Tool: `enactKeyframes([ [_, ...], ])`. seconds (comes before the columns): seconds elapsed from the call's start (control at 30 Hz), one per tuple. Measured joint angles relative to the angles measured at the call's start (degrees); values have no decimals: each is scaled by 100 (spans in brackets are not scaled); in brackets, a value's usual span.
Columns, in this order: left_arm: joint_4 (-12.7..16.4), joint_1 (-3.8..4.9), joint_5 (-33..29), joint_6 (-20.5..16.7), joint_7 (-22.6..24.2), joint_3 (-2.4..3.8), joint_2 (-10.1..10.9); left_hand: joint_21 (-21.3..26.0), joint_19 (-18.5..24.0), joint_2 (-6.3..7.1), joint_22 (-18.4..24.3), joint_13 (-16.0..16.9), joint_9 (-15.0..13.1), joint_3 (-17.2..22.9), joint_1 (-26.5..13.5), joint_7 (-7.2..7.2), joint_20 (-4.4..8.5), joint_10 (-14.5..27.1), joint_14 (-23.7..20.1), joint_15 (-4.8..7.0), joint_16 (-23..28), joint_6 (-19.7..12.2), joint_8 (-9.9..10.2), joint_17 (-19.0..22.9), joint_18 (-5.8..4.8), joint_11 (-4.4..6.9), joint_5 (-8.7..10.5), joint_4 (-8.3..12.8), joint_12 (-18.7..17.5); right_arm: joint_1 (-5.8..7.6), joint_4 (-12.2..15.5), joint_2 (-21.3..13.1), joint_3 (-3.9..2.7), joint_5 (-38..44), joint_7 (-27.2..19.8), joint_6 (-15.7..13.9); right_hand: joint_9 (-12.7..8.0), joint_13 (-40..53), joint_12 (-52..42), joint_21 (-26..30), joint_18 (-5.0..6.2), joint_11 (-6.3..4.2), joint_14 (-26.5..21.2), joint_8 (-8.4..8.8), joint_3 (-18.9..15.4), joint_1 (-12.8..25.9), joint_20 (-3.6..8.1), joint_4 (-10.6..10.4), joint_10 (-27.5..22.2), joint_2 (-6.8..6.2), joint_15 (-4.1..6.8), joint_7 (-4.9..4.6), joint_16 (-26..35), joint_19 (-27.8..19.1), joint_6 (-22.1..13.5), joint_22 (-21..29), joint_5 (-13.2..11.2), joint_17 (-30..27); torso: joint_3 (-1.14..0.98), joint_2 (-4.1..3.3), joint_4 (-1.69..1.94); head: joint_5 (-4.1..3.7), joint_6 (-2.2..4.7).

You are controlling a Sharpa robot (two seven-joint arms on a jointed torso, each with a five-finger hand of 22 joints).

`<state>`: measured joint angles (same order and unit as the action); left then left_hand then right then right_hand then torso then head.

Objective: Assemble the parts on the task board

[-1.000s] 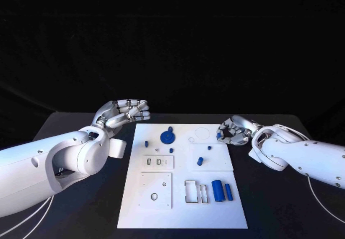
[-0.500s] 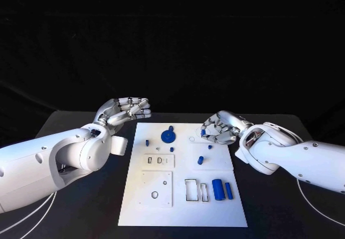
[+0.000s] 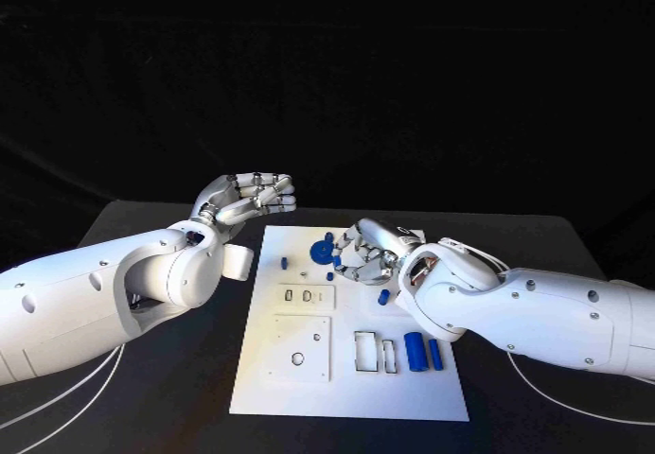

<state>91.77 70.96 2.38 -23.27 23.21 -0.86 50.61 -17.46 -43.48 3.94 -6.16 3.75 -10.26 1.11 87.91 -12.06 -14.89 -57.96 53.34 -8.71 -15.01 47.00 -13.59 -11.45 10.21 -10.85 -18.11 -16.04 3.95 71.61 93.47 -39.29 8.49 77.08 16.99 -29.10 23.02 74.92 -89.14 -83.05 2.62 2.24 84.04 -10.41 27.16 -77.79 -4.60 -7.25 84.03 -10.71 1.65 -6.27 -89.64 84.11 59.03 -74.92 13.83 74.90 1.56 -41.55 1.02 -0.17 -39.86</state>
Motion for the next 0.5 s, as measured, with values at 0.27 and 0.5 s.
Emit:
enactKeyframes([
  [0.27, -70, 0, 0, 0, 0, 0, -44, 22, 0, 0, 5, 0, 0, 0, 0, 0, 0, 0, 0, 0, 22, 0, 0, -6, 0, 0, 0, 0, 0, -251, -105, 322, 17, 336, 217, 15, 8, 0, 0, 0, 0, 0, 0, 1, 6, 29, 0, 6, 0, -30, 0, -3, 0, 0, -3, 0, 0, 0, 20, 26, -3, 55, -58],
  [0.5, -69, 0, 0, 0, -5, 0, -48, 22, 0, 0, 5, -1, 0, 0, 0, 0, 0, 0, 0, 0, 22, 0, 0, -6, 0, 0, 0, 0, 0, -390, -216, 523, 23, 549, 309, 56, 7, 0, 0, 0, 0, 0, 0, 1, 6, 59, 0, 6, 0, -60, 0, -3, 0, 0, -3, 1, 0, 0, 21, 25, 3, 48, -65],
])
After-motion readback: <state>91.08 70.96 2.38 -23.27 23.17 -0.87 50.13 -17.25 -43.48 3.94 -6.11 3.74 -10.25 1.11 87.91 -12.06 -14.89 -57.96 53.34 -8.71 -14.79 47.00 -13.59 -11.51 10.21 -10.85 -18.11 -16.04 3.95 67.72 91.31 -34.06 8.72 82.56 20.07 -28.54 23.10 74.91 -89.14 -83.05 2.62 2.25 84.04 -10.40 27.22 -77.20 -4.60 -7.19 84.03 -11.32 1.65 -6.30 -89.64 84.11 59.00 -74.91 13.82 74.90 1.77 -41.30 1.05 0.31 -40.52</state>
